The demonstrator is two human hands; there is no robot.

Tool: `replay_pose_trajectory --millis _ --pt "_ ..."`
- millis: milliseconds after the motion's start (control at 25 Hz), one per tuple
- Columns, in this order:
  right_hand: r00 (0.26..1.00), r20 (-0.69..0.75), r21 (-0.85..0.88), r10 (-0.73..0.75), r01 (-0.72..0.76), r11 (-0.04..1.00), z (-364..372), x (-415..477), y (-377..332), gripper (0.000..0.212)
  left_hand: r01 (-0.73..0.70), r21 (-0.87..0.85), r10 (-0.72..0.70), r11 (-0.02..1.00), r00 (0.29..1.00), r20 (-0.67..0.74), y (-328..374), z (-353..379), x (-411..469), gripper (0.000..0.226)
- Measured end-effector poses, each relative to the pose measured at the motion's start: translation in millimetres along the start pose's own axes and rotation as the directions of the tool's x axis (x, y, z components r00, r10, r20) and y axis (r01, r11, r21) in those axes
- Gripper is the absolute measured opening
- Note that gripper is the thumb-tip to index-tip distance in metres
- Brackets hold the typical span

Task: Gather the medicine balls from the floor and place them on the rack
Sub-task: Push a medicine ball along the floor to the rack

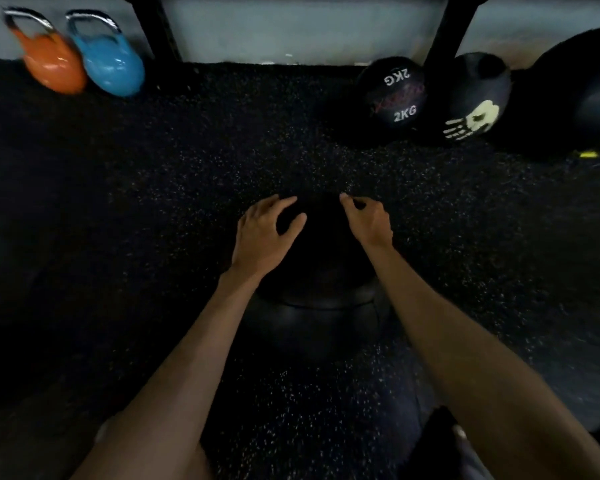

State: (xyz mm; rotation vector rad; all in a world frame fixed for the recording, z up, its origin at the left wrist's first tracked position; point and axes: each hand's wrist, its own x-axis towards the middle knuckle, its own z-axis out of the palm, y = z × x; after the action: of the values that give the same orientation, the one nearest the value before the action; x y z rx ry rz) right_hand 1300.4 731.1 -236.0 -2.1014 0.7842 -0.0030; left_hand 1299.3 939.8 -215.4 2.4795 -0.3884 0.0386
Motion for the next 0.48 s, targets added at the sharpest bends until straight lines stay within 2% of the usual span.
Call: replay_pose_trajectory --millis 160,280,360,480 --pt "0.993 0.122 -0.045 0.001 0.004 0.999 16.2 43.5 -27.8 0.053 0.091 0.141 -0.094 0.986 0.995 0.016 5.1 -4.6 -20.3 0.077" --pt "0.981 0.194 -0.090 -0.027 0.045 0.995 30.3 53.7 -43.7 0.051 0.173 0.133 -0.166 0.976 0.984 -0.057 -0.7 -5.4 -28.1 0.075" --pt "0.958 0.202 -0.018 -0.205 0.213 0.977 30.9 50.3 -45.6 0.046 0.244 0.119 -0.233 0.962 0.967 -0.104 -2.3 -4.9 -14.4 0.072" --pt "0.873 0.160 0.054 -0.461 0.458 0.887 14.8 40.1 -32.2 0.049 0.325 0.161 -0.314 0.932 0.945 -0.087 4.6 -1.0 27.1 0.074"
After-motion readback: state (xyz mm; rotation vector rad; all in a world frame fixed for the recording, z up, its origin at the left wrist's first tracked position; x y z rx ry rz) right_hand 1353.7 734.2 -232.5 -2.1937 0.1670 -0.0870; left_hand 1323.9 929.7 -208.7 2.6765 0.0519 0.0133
